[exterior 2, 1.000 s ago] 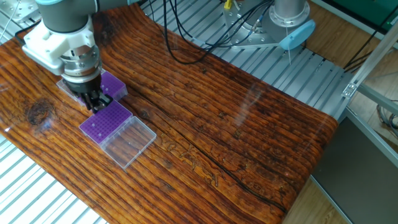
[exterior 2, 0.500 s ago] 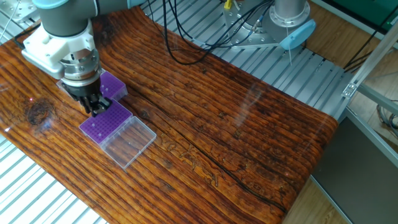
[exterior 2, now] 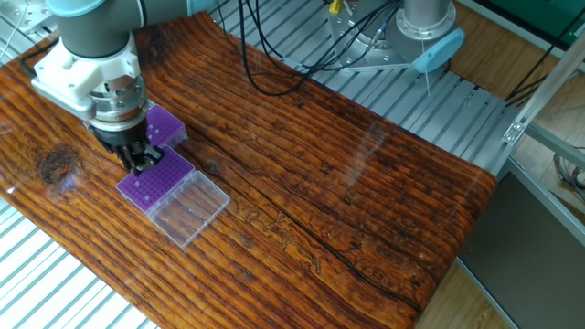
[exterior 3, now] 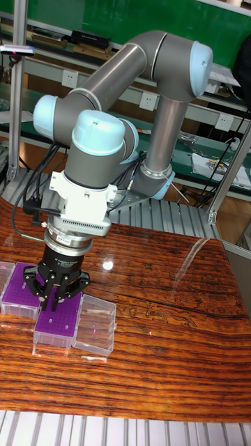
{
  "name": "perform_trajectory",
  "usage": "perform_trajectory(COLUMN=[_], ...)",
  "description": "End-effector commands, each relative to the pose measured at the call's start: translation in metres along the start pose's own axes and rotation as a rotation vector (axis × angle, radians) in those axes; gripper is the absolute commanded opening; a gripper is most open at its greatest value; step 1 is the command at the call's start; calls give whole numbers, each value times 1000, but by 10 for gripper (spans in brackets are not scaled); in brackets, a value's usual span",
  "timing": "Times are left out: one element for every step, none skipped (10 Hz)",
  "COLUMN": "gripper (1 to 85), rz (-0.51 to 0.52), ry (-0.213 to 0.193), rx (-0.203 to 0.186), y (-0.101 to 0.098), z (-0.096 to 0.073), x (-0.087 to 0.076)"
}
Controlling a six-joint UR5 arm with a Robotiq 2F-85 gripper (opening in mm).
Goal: Transfer all small pipette tips from one holder to another
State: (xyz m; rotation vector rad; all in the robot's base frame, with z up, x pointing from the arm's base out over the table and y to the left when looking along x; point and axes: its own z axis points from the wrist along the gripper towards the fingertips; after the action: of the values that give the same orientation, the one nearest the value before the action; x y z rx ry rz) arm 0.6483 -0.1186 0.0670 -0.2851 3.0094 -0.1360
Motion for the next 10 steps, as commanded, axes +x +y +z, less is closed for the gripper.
perform_trajectory(gripper=[227, 227, 227, 227, 227, 227, 227, 227, 227, 227], rz=[-18, -24, -24, -30, -30, -30, -32, -33, -33, -34], ry=[-15, -21, -25, -30, -33, -32, -31, -31, -31, -32], rx=[-12, -19, -23, -26, -29, -25, -23, -23, -23, -20], y=[2, 3, 4, 5, 5, 4, 4, 4, 4, 5], z=[1, 1, 1, 2, 4, 5, 6, 7, 7, 8], x=[-7, -9, -10, -12, -14, -14, -15, -15, -15, -15])
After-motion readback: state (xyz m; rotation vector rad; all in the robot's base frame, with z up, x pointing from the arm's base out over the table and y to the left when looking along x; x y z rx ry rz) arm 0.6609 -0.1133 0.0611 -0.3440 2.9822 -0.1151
